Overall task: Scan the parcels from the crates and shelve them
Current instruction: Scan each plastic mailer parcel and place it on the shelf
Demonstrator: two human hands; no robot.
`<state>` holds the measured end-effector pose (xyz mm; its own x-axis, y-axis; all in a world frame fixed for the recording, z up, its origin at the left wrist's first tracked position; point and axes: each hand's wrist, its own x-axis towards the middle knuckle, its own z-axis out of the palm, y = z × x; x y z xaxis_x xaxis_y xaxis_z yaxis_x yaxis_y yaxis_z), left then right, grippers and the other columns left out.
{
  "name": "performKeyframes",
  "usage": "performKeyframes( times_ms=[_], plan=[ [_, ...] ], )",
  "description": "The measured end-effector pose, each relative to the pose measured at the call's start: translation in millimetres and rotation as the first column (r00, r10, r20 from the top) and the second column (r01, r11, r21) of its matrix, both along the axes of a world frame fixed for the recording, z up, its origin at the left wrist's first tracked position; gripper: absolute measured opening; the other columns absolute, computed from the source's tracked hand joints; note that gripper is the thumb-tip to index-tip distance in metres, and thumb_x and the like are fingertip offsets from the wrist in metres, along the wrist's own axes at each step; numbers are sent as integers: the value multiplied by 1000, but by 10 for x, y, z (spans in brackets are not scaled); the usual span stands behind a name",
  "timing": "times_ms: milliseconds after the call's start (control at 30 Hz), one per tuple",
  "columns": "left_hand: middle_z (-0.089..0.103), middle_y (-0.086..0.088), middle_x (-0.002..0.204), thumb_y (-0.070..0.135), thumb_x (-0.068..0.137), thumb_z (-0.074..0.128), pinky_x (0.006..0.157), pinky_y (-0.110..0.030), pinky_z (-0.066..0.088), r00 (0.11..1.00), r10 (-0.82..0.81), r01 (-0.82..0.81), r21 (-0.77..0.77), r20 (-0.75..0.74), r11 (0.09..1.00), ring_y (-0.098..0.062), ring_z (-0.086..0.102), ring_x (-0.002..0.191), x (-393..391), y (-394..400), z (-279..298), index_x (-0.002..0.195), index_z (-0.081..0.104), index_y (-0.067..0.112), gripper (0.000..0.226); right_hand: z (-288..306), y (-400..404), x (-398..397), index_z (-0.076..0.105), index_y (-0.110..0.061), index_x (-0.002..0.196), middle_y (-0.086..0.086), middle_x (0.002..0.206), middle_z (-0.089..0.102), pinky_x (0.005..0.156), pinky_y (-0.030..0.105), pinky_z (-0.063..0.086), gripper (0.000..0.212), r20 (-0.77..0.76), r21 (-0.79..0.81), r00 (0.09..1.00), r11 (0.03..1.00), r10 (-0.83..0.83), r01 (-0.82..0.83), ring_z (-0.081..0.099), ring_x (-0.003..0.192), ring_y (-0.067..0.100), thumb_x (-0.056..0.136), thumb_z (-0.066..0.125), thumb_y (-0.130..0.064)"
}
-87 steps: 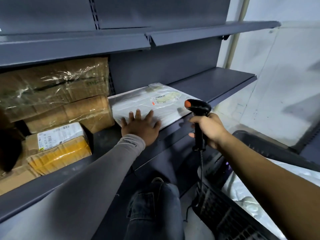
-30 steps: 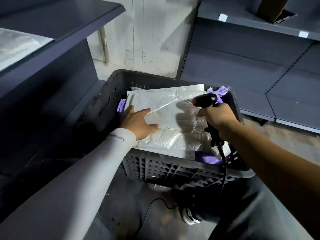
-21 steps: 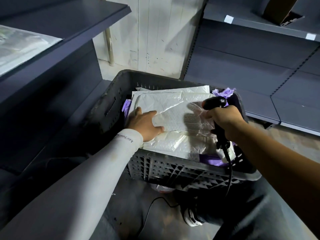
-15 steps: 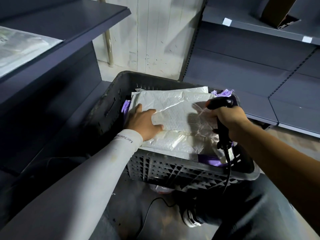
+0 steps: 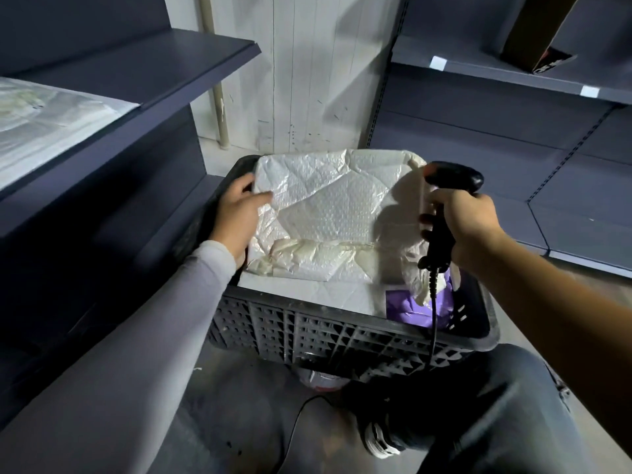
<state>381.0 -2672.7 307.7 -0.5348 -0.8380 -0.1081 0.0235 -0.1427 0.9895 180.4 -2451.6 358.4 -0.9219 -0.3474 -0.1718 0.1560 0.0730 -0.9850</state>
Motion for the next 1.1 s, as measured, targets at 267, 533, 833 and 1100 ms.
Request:
performKeyframes(
  times_ms=[267, 533, 833, 1100],
  plan=[
    [77, 3, 92, 6, 103, 46, 106, -49, 51, 961, 70, 24, 332, -267, 943, -20, 68, 102, 272, -126, 203, 115, 66, 18, 26, 149, -7, -35, 62, -7, 112, 12, 90, 70, 81, 56, 56, 28, 89, -172, 996, 985, -6, 22, 75, 76, 28, 84, 62, -6],
    [68, -9, 105, 7, 103, 39, 105, -38, 52, 892, 286, -86, 489, -350, 868, -25, 66, 108, 358, -319, 168, 93, 64, 11, 28, 245, -52, -15, 62, -6, 101, 11, 88, 64, 76, 49, 60, 24, 122, -217, 986, 972, 117, -89, 70, 81, 30, 77, 60, -12],
    [67, -14, 132, 14, 104, 47, 92, -52, 59, 932, 173, -2, 473, -320, 881, -34, 68, 115, 555, -295, 199, 133, 65, 6, 35, 254, -18, 27, 68, -16, 78, 7, 91, 67, 77, 45, 53, 11, 60, -123, 979, 975, 194, -186, 61, 80, 29, 68, 67, -22],
    [67, -6, 117, -8, 96, 47, 70, -35, 62, 963, 86, 16, 377, -254, 926, -21, 74, 96, 647, -300, 229, 143, 52, 15, 53, 201, -59, 12, 79, -23, 83, 8, 88, 67, 78, 45, 55, 19, 76, -216, 978, 960, 196, -176, 68, 83, 29, 67, 83, -13]
  ],
)
